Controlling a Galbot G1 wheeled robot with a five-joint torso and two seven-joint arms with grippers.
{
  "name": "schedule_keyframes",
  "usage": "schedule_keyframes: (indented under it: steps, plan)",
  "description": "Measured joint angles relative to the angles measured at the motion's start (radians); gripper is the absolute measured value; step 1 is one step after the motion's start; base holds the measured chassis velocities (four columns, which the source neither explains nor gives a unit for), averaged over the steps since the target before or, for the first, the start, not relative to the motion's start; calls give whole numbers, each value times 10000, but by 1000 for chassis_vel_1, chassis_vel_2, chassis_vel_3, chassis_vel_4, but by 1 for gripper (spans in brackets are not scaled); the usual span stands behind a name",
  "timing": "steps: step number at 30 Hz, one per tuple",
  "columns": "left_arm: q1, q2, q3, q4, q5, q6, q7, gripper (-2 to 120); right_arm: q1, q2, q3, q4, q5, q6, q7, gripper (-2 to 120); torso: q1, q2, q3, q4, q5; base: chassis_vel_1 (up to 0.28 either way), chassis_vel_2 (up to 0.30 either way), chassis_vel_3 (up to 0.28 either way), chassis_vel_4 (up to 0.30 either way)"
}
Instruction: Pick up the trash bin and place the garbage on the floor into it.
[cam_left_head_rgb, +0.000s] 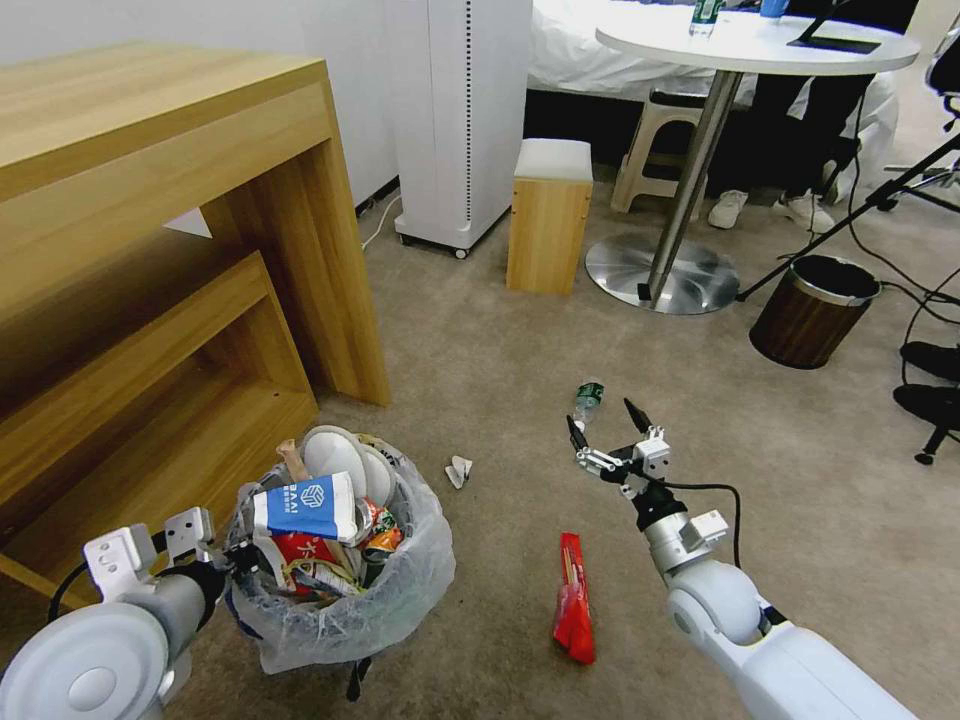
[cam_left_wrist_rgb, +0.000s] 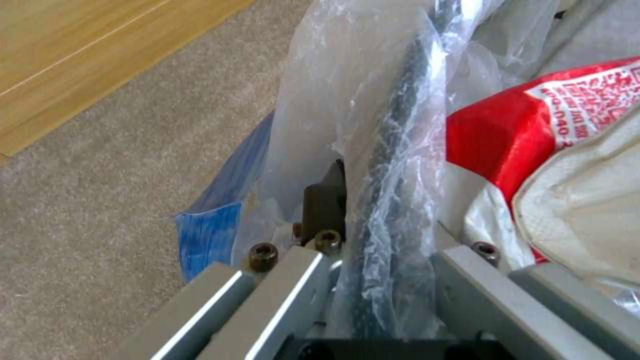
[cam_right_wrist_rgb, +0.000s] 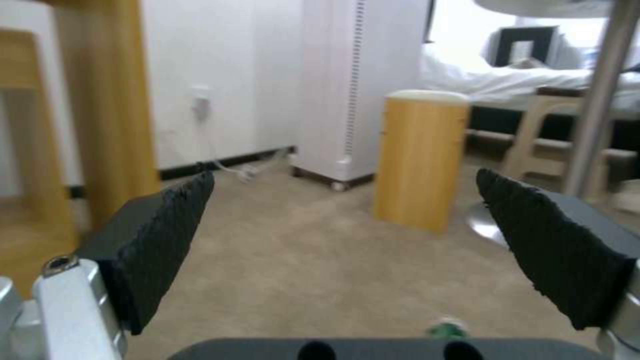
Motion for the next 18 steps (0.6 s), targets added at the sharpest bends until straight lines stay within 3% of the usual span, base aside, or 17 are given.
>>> schedule_keyframes:
  steps: [3, 18]
  plan:
    - [-15, -49, 49, 18, 56, 20, 66, 0, 130, 56, -108, -2, -688, -7, 869, 100, 1, 0, 0, 0, 0, 0, 0, 0, 0]
    - [40, 23, -107, -57, 121, 98, 100, 0, 112, 94, -333, 254, -537, 299, 663, 100, 0, 1, 1, 0, 0, 0, 0, 0, 0]
